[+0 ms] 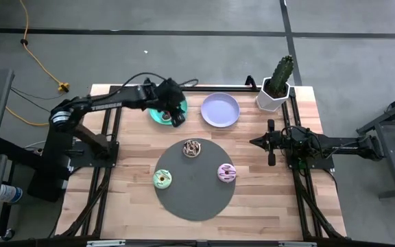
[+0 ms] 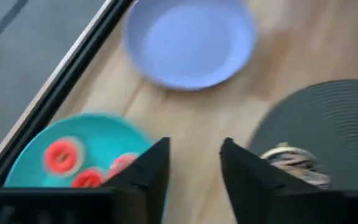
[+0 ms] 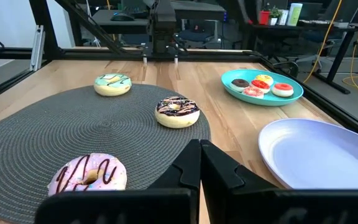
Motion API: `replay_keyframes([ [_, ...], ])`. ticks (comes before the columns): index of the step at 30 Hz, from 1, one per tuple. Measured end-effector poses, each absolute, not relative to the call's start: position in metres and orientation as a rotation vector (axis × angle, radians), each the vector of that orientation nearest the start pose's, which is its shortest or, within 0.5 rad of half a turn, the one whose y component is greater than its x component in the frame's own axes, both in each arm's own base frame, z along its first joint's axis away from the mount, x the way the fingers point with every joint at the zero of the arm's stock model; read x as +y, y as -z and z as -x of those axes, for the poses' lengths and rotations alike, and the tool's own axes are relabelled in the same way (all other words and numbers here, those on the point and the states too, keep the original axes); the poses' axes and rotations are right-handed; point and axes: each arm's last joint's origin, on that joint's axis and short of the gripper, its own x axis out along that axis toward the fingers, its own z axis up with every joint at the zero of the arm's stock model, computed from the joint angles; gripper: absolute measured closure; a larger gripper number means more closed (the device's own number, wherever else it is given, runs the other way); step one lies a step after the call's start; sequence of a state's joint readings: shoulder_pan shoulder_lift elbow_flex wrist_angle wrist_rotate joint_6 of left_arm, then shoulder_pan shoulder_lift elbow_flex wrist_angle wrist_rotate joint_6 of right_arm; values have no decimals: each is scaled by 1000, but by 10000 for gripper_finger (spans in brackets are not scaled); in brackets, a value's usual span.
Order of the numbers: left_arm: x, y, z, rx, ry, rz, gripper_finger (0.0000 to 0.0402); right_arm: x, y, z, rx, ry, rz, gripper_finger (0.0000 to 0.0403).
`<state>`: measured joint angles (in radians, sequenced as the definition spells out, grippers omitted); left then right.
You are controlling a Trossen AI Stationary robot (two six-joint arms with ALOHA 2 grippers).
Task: Pick & Place donuts
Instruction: Put the large purple donut on the purple plate
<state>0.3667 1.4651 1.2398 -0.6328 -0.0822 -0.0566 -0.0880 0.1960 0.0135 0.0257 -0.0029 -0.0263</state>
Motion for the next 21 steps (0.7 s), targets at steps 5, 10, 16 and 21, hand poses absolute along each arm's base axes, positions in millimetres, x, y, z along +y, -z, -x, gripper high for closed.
replay_keyframes([
  [5,75,-290,-282,688,-273,158,358,-9,-154,-108,158,83,19,402],
  [10,48,-258,-266,430,-104,137,387,-9,-154,-108,158,82,19,402],
  [16,23,-236,-230,201,-29,130,399,-9,-154,-108,159,83,19,402],
  [21,13,-227,-200,143,-38,118,400,-9,-154,-108,158,82,19,402],
])
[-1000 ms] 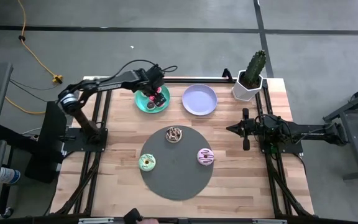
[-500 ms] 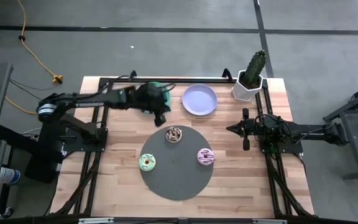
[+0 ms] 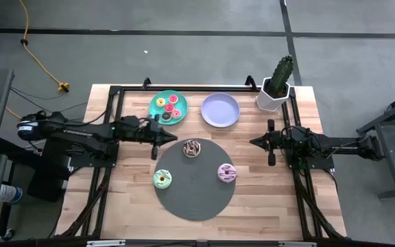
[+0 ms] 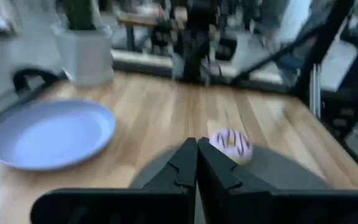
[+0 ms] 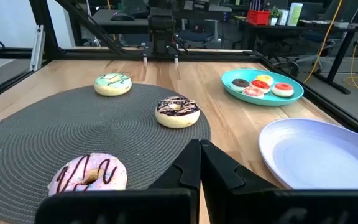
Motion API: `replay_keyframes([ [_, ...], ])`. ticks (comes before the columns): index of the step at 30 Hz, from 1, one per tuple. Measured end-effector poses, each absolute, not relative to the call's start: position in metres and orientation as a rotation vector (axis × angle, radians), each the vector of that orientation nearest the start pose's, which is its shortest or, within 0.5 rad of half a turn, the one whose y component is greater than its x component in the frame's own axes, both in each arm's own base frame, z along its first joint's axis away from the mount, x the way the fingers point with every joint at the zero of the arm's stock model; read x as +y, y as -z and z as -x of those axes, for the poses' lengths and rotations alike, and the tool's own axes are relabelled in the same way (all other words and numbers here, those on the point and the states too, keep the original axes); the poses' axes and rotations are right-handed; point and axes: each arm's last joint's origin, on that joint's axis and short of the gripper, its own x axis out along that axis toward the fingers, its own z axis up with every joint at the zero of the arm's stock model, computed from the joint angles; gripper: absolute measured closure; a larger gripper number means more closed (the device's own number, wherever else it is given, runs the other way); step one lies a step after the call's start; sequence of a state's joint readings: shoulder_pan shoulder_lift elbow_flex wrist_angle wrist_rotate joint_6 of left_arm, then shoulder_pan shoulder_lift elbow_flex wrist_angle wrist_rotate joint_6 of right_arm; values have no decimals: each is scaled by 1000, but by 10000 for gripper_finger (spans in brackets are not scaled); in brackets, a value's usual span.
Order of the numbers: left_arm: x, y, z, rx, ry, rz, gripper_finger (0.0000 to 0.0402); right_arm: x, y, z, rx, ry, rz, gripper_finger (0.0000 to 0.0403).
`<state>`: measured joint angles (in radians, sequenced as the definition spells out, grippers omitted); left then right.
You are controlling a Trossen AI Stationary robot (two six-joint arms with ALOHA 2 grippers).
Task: Pick & Place donuts
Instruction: Put the large purple donut on the purple plate
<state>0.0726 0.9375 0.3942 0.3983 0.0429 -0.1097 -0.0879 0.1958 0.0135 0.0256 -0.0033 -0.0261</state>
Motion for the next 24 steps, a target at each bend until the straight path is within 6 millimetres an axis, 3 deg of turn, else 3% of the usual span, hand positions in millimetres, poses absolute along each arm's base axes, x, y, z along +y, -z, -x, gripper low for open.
replay_keyframes([
  [12,8,-208,-137,-43,-23,44,401,-9,-154,-108,158,83,19,402],
  [24,4,-192,-115,-151,92,33,401,-9,-154,-108,158,83,19,402],
])
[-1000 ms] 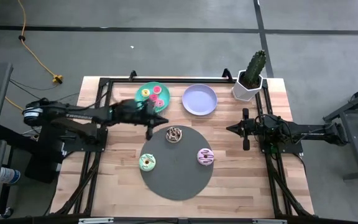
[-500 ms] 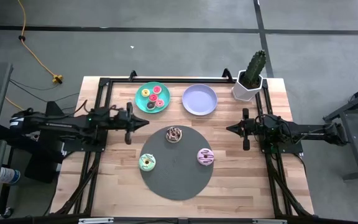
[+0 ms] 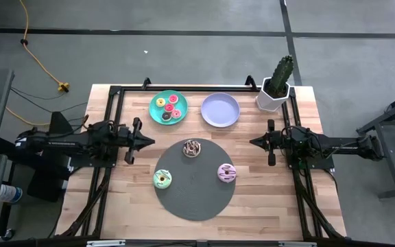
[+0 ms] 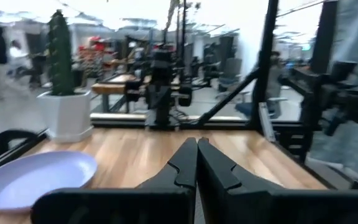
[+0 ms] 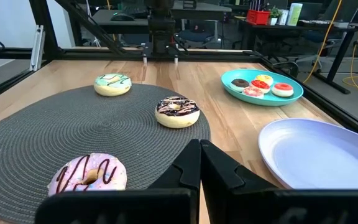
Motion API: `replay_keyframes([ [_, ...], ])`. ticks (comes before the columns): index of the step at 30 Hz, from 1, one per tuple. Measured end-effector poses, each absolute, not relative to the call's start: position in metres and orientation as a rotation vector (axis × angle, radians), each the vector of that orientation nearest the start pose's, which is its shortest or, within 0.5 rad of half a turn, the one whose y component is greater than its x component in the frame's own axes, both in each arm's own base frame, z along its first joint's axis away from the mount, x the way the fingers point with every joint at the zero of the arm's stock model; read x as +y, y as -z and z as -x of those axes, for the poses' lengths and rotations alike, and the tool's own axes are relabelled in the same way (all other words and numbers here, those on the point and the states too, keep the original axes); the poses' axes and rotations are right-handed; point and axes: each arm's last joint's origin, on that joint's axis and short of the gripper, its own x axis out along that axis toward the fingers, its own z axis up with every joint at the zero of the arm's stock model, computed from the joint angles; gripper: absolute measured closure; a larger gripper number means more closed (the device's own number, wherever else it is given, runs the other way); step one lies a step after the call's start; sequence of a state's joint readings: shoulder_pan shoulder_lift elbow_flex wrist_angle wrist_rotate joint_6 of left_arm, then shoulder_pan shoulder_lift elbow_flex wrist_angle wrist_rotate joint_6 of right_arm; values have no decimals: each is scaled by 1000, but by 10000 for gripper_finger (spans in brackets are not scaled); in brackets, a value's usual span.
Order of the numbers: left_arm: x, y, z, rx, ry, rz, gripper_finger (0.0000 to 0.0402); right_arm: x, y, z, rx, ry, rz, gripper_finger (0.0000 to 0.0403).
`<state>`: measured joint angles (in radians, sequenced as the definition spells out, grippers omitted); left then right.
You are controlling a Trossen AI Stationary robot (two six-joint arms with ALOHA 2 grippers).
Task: Pick & Place donuts
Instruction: Put the large purple donut on the purple plate
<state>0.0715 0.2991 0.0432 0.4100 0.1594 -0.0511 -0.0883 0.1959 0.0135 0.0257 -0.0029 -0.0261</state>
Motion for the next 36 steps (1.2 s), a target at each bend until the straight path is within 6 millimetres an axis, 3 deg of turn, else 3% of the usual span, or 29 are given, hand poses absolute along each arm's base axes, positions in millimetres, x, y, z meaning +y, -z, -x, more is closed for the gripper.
replay_keyframes([
  [9,2,-189,-107,-199,130,-7,401,-9,-154,-108,158,83,19,402],
  [19,3,-176,-97,-93,57,-160,401,-9,-154,-108,158,83,19,402],
  [27,3,-172,-97,-56,73,-167,401,-9,-154,-108,159,83,19,402],
  [36,6,-169,-97,-21,-38,-222,401,-9,-154,-108,159,83,19,402],
])
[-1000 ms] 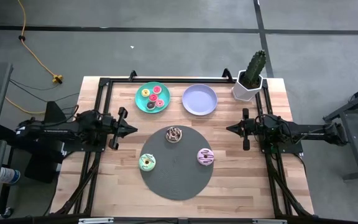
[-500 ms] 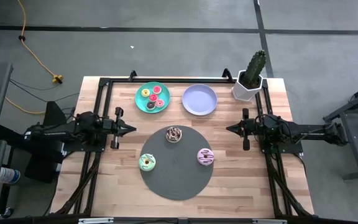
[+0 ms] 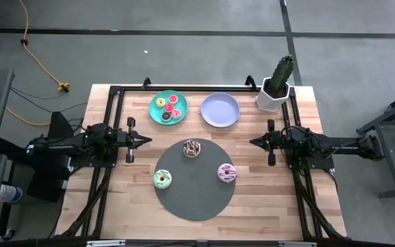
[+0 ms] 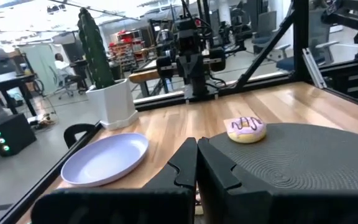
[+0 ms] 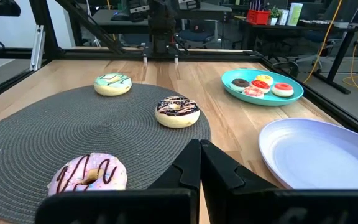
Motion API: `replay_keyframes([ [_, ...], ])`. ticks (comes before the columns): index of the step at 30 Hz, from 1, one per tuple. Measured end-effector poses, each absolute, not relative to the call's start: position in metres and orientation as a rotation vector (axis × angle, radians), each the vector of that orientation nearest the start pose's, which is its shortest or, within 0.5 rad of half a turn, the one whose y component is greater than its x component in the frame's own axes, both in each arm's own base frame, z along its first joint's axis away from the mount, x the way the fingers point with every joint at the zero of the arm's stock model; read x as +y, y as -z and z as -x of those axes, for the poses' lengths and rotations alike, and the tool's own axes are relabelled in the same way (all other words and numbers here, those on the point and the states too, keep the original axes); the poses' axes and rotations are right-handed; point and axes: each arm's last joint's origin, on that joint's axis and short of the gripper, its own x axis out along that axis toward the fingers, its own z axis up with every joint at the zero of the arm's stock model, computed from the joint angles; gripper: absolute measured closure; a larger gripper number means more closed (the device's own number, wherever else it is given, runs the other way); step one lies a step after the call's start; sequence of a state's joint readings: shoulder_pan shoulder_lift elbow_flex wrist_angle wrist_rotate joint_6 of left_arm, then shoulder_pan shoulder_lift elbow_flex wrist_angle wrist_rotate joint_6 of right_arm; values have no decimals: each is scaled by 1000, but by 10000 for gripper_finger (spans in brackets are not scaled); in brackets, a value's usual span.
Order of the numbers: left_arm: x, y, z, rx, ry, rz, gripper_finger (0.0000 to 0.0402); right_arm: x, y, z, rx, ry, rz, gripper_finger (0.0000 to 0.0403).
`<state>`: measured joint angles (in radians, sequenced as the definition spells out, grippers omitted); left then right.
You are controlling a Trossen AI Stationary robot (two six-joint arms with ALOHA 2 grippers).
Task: Pick & Place donuts
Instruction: Put the large purple donut on the purple plate
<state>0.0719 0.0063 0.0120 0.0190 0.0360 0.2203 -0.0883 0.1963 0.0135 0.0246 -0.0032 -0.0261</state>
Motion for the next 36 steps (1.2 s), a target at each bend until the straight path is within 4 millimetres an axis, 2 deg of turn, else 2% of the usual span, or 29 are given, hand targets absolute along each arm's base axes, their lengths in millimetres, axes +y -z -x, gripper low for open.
replay_keyframes([
  [36,6,-172,-96,-19,-42,-205,401,-9,-154,-108,159,83,19,402],
])
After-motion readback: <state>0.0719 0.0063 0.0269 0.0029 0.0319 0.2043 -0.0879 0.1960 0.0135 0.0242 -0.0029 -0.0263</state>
